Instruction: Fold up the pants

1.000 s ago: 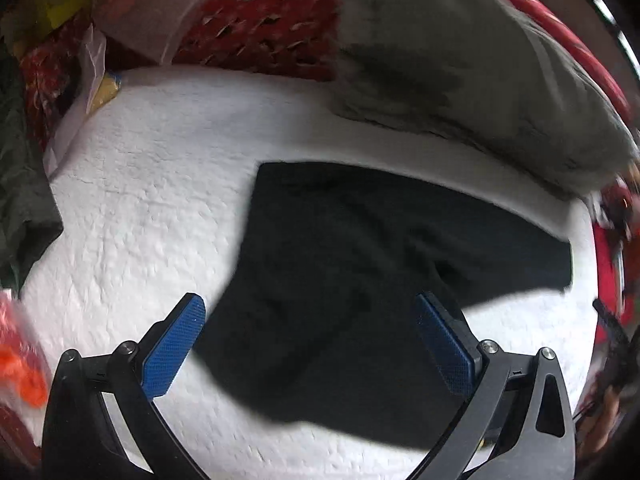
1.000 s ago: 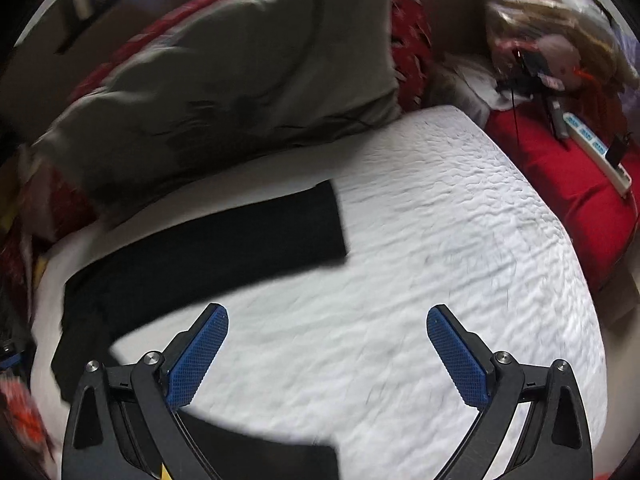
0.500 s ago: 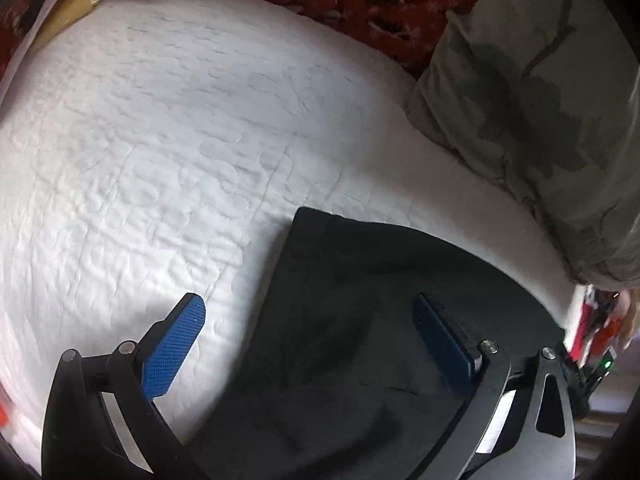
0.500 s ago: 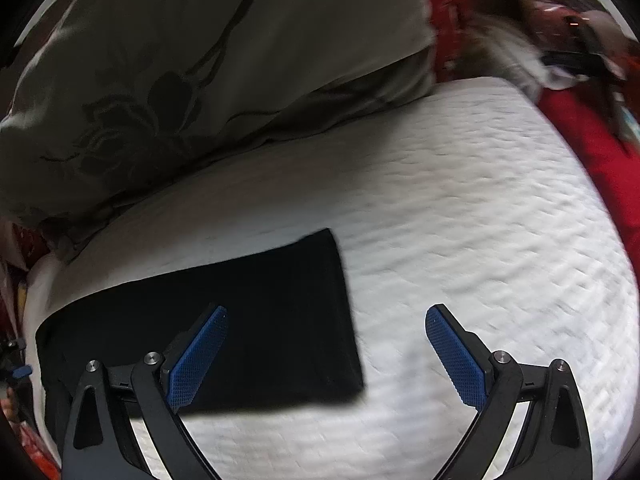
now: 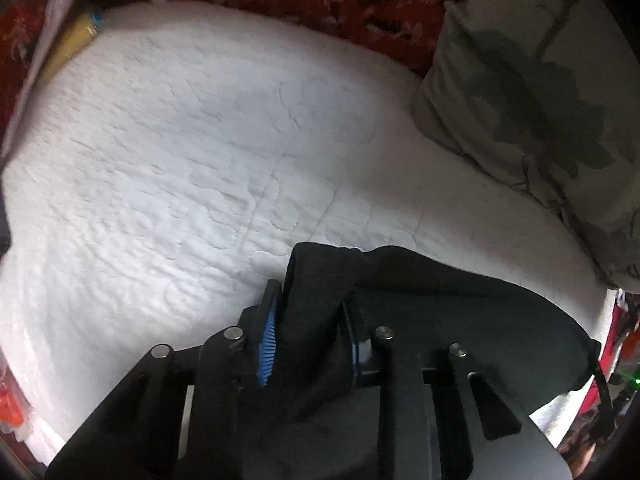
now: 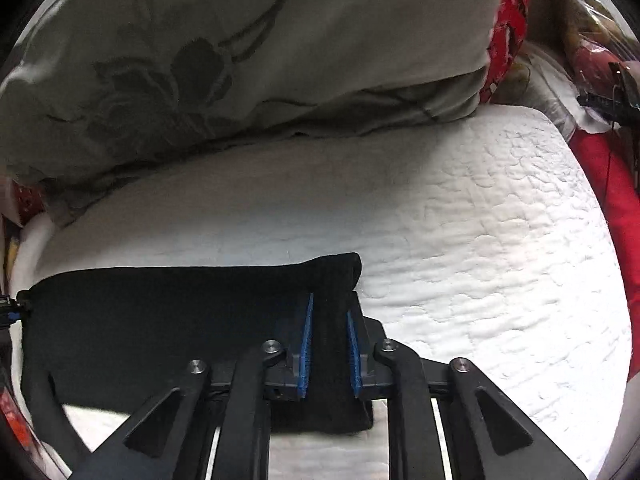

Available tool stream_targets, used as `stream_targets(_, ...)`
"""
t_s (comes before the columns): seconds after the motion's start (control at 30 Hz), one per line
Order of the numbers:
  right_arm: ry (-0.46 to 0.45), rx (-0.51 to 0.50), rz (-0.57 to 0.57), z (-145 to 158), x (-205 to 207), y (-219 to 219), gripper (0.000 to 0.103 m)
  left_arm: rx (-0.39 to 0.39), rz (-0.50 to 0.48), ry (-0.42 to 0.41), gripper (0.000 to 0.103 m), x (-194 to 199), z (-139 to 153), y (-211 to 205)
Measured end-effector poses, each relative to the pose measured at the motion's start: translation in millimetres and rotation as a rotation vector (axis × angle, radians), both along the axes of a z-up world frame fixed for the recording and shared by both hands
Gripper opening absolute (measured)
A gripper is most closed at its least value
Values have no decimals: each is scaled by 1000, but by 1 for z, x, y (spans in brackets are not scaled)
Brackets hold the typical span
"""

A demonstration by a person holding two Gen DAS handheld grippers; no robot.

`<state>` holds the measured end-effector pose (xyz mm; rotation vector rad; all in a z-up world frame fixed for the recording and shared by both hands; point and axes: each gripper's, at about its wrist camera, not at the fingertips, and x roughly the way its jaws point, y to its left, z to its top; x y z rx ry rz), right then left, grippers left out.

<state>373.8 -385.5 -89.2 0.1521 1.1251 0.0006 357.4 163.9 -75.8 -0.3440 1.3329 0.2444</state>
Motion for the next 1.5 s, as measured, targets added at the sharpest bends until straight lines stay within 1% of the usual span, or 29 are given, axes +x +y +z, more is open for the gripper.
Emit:
stream_targets(0.13,-67,24,3,19,-20,-3,12,34,1,-70,22,-27,37,-11)
stream_targets(0.27,-134,41,13,40,-41,-4,12,74,2,-134,22,-54,73,-9)
stream_targets(0.3,-153,45,16,46,-49,-3,12,82,3,-149,22,-60,77,-5)
stream_targets(0.4,-202,68,18,64,-77,-3,12,102,20,-198,22,-98,99,-3)
stream_targets(0.43,-212,74,18,67,-83,-3,12,96,28,-210,22,-103,105,6)
stream_targets(0.5,-235,93,23,74,-102,-3,12,86,44,-234,22,-121,110,10)
stream_targets(0.6,-258,119,35,80,-131,1,12,44,66,-260,22,-137,102,19)
stream_targets(0.63,-265,129,44,82,-144,3,12,32,71,-262,22,-149,101,21)
stream_targets(0.7,-275,140,57,82,-168,7,12,6,85,-265,22,-171,91,27)
stream_targets(0.73,-277,154,65,80,-182,8,12,-3,94,-255,22,-185,82,32)
stream_targets(0.77,-276,166,70,78,-193,8,12,-10,103,-244,22,-189,72,34)
stream_targets(0.83,-271,181,82,71,-220,8,13,-29,119,-191,22,-202,49,41)
stream_targets(0.87,-259,189,93,66,-234,10,13,-51,137,-152,22,-208,33,45)
stream_targets(0.9,-243,183,108,59,-249,14,17,-83,156,-125,22,-214,21,51)
stream_targets(0.93,-228,166,117,53,-258,17,17,-111,180,-104,23,-220,11,56)
stream_targets(1.0,-172,135,143,38,-278,25,17,-187,228,-91,26,-232,-2,66)
stream_targets(1.07,-136,126,141,27,-298,26,18,-242,264,-100,27,-244,-3,75)
stream_targets(1.1,-125,127,137,26,-303,25,21,-256,273,-108,27,-248,-1,77)
stream_targets(1.13,-115,134,128,25,-308,22,27,-275,281,-115,28,-252,1,80)
stream_targets(1.2,-105,149,92,28,-318,13,34,-304,306,-138,28,-261,8,87)
stream_targets(1.27,-108,160,58,34,-327,7,36,-324,328,-170,28,-270,14,91)
stream_targets(1.3,-112,168,40,36,-332,2,37,-342,326,-187,28,-273,19,90)
stream_targets(1.37,-122,197,-2,43,-338,-8,42,-361,299,-203,29,-275,25,84)
stream_targets(1.43,-135,254,-33,48,-343,-15,49,-364,263,-207,36,-275,29,70)
stream_targets(1.47,-138,288,-48,51,-343,-18,50,-362,251,-207,41,-273,29,64)
stream_targets(1.5,-137,319,-59,52,-344,-20,50,-361,242,-206,43,-271,28,57)
